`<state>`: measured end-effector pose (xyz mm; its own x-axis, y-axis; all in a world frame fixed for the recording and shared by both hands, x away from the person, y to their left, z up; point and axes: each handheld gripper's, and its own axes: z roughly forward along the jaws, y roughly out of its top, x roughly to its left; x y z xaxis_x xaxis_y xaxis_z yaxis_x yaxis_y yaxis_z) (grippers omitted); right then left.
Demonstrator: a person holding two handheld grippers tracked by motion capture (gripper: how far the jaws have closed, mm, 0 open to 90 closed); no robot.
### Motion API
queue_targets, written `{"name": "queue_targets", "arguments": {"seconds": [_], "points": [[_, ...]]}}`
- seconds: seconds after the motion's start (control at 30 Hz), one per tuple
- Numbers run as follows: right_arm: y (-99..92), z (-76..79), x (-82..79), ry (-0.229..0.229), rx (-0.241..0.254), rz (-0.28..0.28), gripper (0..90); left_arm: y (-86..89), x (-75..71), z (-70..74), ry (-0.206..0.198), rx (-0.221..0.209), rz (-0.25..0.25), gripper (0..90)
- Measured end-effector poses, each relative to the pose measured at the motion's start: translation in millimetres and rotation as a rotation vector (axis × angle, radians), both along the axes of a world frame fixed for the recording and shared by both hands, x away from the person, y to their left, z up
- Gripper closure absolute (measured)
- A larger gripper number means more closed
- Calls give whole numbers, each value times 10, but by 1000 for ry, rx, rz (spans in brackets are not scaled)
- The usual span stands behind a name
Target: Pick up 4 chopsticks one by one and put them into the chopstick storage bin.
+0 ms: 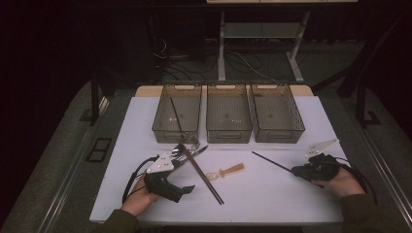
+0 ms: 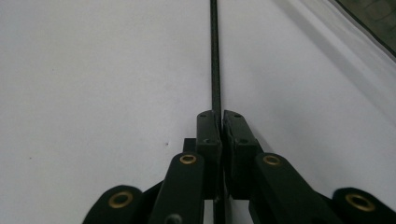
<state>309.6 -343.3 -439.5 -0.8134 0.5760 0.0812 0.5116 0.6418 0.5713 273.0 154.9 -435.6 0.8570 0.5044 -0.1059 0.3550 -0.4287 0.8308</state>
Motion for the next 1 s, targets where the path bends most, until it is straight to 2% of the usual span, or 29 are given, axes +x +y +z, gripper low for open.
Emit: {"name": "queue_targets", "arguments": {"seconds": [0.27, 0.37, 0.43, 0.73, 1.0], "points": [[12, 18, 1, -16, -6, -4, 863, 0, 1, 3, -1, 2, -1, 8], [-18, 55, 16, -11, 48, -10, 863, 1, 2, 3, -2, 1, -2, 8], [-30, 83, 10, -18, 54, -12, 863, 1, 2, 2, -1, 2, -3, 8], [-109, 234, -15, -52, 160, -20, 862, -4, 2, 0, 0, 4, -2, 8], [-128, 328, -28, -81, 213, -23, 862, -4, 1, 0, 0, 5, -2, 8]]}}
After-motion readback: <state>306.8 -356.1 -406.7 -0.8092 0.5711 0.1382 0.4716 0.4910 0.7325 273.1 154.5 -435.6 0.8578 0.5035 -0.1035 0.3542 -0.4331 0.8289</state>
